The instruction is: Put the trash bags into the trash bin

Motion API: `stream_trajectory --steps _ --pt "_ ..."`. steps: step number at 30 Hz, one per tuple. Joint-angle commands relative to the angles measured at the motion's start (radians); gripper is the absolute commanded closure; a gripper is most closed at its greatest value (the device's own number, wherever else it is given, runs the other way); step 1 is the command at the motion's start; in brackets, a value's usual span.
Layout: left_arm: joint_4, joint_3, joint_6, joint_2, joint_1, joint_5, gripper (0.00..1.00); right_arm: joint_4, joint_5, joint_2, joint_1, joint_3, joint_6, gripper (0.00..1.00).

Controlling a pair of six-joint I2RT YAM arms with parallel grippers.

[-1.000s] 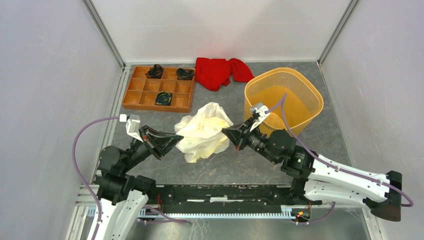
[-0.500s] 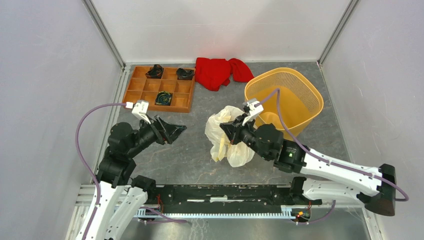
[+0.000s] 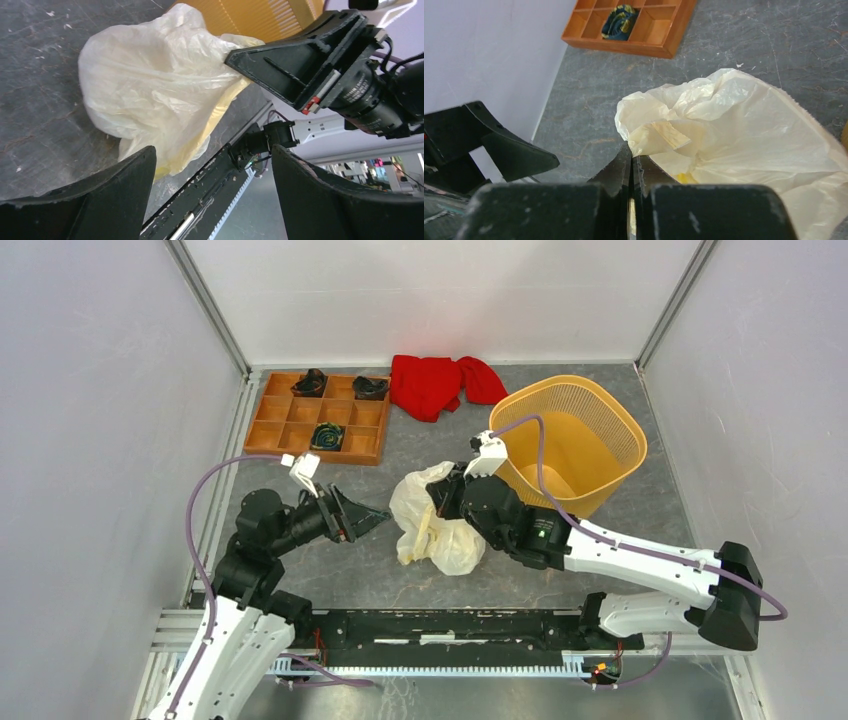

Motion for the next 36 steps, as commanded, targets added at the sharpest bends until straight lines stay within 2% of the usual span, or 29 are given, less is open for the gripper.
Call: stream_trajectory --steps 1,6,11,14,16,20,25,27,29,30,33,36 --pt "-0.064 0.064 0.081 0.023 -0.024 -0.09 0.11 0.011 0.08 -0.001 0.0 0.069 0.121 0.97" --pt "-0.066 0.104 0.108 0.104 -0.148 -0.243 0.13 -0.023 0.087 0.023 0.001 0.103 0.258 0.97" --pt "-0.026 0.142 0.133 0.211 -0.452 -0.504 0.13 -0.006 0.106 0.033 0.001 0.114 0.305 0.97" --pt "-0.01 0.152 0.14 0.284 -0.569 -0.658 0.17 -0.026 0.094 0.045 0.001 0.141 0.3 0.96" --pt "-0.009 0.147 0.139 0.321 -0.589 -0.738 0.24 -0.036 0.088 0.043 0.001 0.144 0.299 0.96" --pt "0.011 0.131 0.125 0.379 -0.589 -0.783 0.44 -0.039 0.083 0.013 0.001 0.113 0.305 0.95" --pt "-0.019 0.133 0.098 0.364 -0.589 -0.884 0.59 -0.031 0.086 -0.039 0.002 0.059 0.32 0.95" --pt "-0.022 0.134 0.098 0.344 -0.589 -0.894 0.72 -0.016 0.078 -0.053 0.001 0.043 0.313 0.94" --pt "-0.047 0.153 0.102 0.334 -0.589 -0.899 0.94 -0.001 0.082 -0.062 0.001 0.036 0.267 0.85" --pt "-0.073 0.17 0.103 0.329 -0.59 -0.904 0.98 0.003 0.085 -0.066 0.0 0.036 0.219 0.79" --pt "-0.14 0.21 0.115 0.291 -0.589 -0.908 0.98 0.038 0.087 -0.087 0.001 0.016 0.015 0.55" --pt "-0.185 0.236 0.132 0.239 -0.589 -0.88 0.98 0.116 0.01 -0.145 0.001 -0.019 -0.296 0.36"
